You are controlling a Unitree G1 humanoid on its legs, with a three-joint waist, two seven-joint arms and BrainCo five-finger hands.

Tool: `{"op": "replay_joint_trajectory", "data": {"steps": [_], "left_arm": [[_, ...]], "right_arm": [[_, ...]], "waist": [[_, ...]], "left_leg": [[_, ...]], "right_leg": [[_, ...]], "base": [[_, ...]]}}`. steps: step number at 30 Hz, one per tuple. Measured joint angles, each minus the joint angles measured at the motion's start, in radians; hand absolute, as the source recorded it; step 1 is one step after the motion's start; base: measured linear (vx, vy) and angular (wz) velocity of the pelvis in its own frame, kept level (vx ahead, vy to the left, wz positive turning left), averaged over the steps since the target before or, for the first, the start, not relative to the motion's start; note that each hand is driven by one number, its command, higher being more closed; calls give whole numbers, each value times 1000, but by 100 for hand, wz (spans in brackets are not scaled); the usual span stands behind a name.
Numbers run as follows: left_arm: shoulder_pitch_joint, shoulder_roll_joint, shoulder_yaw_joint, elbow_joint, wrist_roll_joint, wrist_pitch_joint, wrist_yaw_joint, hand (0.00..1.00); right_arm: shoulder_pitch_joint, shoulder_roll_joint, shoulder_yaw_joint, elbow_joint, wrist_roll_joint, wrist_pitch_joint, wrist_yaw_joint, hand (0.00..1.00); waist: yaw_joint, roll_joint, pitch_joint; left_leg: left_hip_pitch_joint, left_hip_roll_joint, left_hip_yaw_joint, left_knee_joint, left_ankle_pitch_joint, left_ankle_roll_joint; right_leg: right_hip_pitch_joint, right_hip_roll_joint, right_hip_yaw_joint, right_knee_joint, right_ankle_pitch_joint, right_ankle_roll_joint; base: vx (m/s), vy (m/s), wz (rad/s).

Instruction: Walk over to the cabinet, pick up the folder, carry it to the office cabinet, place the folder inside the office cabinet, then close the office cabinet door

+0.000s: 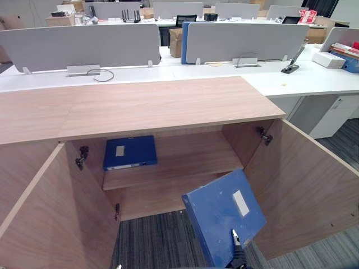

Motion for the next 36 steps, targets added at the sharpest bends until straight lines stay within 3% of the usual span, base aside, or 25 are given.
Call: {"op": "replay_joint_trajectory", "data": {"steps": [4, 8, 11, 12, 16, 18, 20, 21, 22, 23, 26, 29, 32, 35, 36], "left_arm": [[-7, 1, -28, 0, -1, -2, 36, 0], [-22, -1, -52, -2, -16, -3, 89, 0], [-33, -13, -52, -26, -32, -5, 126, 0], [-35, -22, -48, -48, -49, -7, 139, 0], [-35, -52, -16, -90, -50, -15, 167, 0], [-32, -64, -2, -99, -55, -18, 174, 0], [-31, -67, 2, -101, -61, -19, 177, 0], [-28, -72, 3, -101, -62, -18, 183, 0], [-28, -72, 10, -100, -65, -19, 185, 0], [-31, -61, 14, -98, -57, -20, 190, 0], [-32, -59, 11, -97, -60, -19, 198, 0], [-35, -59, 2, -89, -61, -21, 205, 0], [-33, -47, -29, -59, -77, -25, 220, 0], [-20, -39, -74, -49, -94, -32, 236, 0], [-18, -39, -82, -43, -95, -32, 237, 0]], "right_arm": [[-77, 11, -62, 118, 70, -18, -74, 100], [-140, 38, -77, 152, 134, -67, -173, 100], [-167, 71, -81, 149, 147, -87, -214, 100], [-165, 88, -80, 142, 150, -98, -235, 100], [-163, 113, -75, 111, 162, -110, -260, 100], [-163, 113, -76, 88, 164, -124, -276, 100], [-162, 112, -75, 81, 164, -129, -280, 100], [-161, 108, -68, 71, 164, -133, -285, 100], [-160, 110, -64, 71, 163, -136, -288, 100], [-155, 116, -51, 71, 162, -136, -293, 100], [-165, 132, -6, 57, 161, -133, -296, 100], [-171, 145, 36, 73, 152, -103, -296, 100], [-190, 136, 37, 109, 141, -102, -297, 100], [-206, 114, 35, 141, 129, -101, -297, 100], [-200, 101, 27, 142, 110, -100, -297, 100]], "waist": [[8, 10, 10], [20, 21, 41], [20, 29, 85], [32, 33, 104], [52, 38, 127], [51, 43, 128], [53, 44, 128], [52, 54, 127], [56, 55, 127], [60, 34, 121], [61, 24, 106], [73, 22, 82], [78, 21, 36], [81, 32, 24], [81, 35, 21]], "left_leg": [[13, -1, -10, -8, 1, 0], [-9, 3, -20, 31, -19, -2], [-107, 27, -40, 247, -120, -2], [-166, 37, -56, 402, -154, 3], [-307, 66, -74, 737, -157, 5], [-337, 65, -72, 687, -201, 11], [-334, 62, -71, 575, -198, 12], [-316, 63, -75, 449, -152, 16], [-297, 54, -64, 440, -117, 6], [-281, 26, -32, 414, -131, 17], [-280, -23, 1, 409, -159, 37], [-247, -55, 12, 379, -163, 50], [-220, -86, 10, 331, -153, 64], [-139, -101, 12, 264, -145, 70], [-99, -105, 1, 231, -132, 71]], "right_leg": [[21, 2, -11, -8, 0, 0], [23, 3, -21, -6, -3, 0], [14, 3, -31, 35, -33, -5], [15, -5, -30, 68, -56, -5], [34, -19, 0, 118, -96, -18], [32, -29, 21, 130, -111, -8], [32, -40, 44, 144, -124, 5], [24, -46, 62, 164, -141, 28], [22, -60, 77, 177, -150, 41], [22, -85, 82, 172, -150, 42], [19, -117, 89, 134, -132, 35], [40, -139, 95, 94, -87, 65], [39, -168, 111, 75, -67, 82], [12, -184, 132, 173, -64, 84], [-37, -191, 148, 294, -64, 84]], "base": [[15, 13, 6], [5, 12, 7], [-31, 3, 11], [-44, 31, 2], [-6, 46, -20], [37, 121, -30], [72, 159, -36], [109, 203, -40], [159, 265, -46], [191, 243, -38], [218, 187, -14], [213, 106, -5], [206, 58, -18], [168, 90, -45], [108, 98, -37]]}}
